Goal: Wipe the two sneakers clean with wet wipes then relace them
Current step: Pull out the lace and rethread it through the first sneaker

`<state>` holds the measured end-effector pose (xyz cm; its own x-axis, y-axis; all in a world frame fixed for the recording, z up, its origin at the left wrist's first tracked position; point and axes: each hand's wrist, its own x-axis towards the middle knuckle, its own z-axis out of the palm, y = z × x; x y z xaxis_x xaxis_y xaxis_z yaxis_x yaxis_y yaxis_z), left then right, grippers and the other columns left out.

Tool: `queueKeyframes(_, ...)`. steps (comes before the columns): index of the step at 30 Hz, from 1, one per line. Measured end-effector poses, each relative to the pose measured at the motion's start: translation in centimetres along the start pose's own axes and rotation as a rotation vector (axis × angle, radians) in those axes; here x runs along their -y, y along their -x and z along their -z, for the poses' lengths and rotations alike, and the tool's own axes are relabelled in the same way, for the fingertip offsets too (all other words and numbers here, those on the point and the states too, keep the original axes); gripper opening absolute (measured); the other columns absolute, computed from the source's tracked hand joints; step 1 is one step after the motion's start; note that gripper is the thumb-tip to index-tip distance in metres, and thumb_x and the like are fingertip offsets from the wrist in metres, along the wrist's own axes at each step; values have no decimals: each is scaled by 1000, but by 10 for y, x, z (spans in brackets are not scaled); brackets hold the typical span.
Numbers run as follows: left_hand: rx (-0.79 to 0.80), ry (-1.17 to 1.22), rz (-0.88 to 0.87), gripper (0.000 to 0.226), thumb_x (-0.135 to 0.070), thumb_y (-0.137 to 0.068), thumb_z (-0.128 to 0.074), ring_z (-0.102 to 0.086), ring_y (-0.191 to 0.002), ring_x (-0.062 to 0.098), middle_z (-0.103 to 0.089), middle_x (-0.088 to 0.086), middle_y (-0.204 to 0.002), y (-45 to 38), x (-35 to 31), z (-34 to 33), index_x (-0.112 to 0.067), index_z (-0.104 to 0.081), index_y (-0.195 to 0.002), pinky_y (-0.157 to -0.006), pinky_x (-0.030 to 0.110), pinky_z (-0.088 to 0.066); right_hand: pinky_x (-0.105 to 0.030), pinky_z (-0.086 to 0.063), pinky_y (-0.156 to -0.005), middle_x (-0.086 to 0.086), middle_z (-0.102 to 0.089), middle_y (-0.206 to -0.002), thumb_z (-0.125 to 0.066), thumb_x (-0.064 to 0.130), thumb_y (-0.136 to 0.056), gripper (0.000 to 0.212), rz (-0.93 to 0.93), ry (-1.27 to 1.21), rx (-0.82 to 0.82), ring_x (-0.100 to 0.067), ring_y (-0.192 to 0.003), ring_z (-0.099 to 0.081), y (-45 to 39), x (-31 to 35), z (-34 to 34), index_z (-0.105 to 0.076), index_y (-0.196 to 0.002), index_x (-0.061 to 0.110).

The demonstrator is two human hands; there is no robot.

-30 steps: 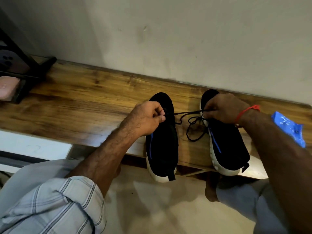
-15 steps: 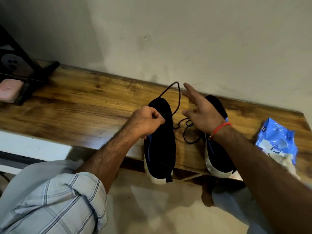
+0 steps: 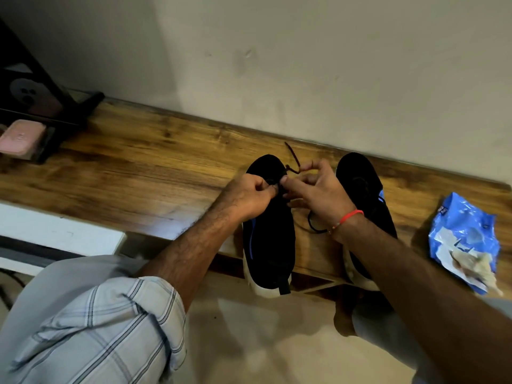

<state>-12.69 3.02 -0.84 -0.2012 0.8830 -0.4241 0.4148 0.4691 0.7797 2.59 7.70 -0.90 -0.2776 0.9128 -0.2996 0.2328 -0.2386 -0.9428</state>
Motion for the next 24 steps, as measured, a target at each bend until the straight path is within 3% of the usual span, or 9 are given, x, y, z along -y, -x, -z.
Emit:
queueKeyframes(3,-28,-22,-35,20,-39,-99,-61,-66,-87,14,-70,-3,-90,0,1,-1,-25,-72,-92,-78,35,-55,-27,-57,-75,-9,-72,-96,-71,24,-90,26,-22,129,121,-17,-87,-69,1,-1,5,-66,-104,2)
queueKeyframes(5,-51,-24,-55,16,-38,-97,-65,-69,-90,14,-73,-4,-91,0,1,1,-26,-75,-92,-82,37,-60,-26,-58,-81,-4,-74,-96,-72,21,-88,17,56,260,184,-12,-90,-71,3,-4,6,-72,-100,9)
queueKeyframes(7,-59,-12,-48,16,-38,-93,-70,-71,-89,13,-75,-5,-89,-1,0,3,-26,-77,-87,-84,39,-61,-32,-59,-84,-4,-75,-92,-74,18,-87,5,104,308,124,-15,-90,-71,1,-7,7,-73,-90,14)
queueKeyframes(11,-93,23,34,12,-29,-91,-73,-73,-89,17,-76,-2,-88,-5,1,4,-24,-75,-80,-76,33,-59,-33,-57,-81,-16,-67,-87,-66,5,-91,9,-44,17,90,-22,-82,-65,3,-4,3,-66,-82,4)
queueKeyframes(15,-138,37,27,12,-25,-96,-65,-72,-84,12,-74,-4,-86,-4,0,1,-22,-74,-89,-73,31,-61,-29,-50,-78,-8,-64,-79,-60,7,-89,14,-166,-191,129,-17,-80,-60,0,-10,3,-63,-75,9)
queueKeyframes(18,-76,59,47,17,-28,-99,-59,-68,-87,13,-72,-3,-92,1,-4,3,-19,-74,-96,-63,27,-49,-30,-46,-78,-7,-63,-78,-55,10,-85,15,-225,-367,149,-17,-79,-59,2,-8,4,-61,-71,11)
queueKeyframes(22,80,349,214,15,-25,-91,-52,-58,-95,20,-67,0,-105,7,-9,7,-22,-66,-89,-91,42,-44,-33,-35,-75,-4,-58,-68,-44,12,-84,30,-288,-479,208,-19,-77,-50,3,-7,8,-56,-58,14)
queueKeyframes(24,122,459,251,15,-29,-85,-50,-53,-86,18,-67,-3,-99,8,-11,9,-25,-62,-77,-86,42,-40,-31,-36,-72,0,-52,-62,-47,13,-87,30,-295,-487,223,-17,-72,-48,3,-9,6,-54,-58,16)
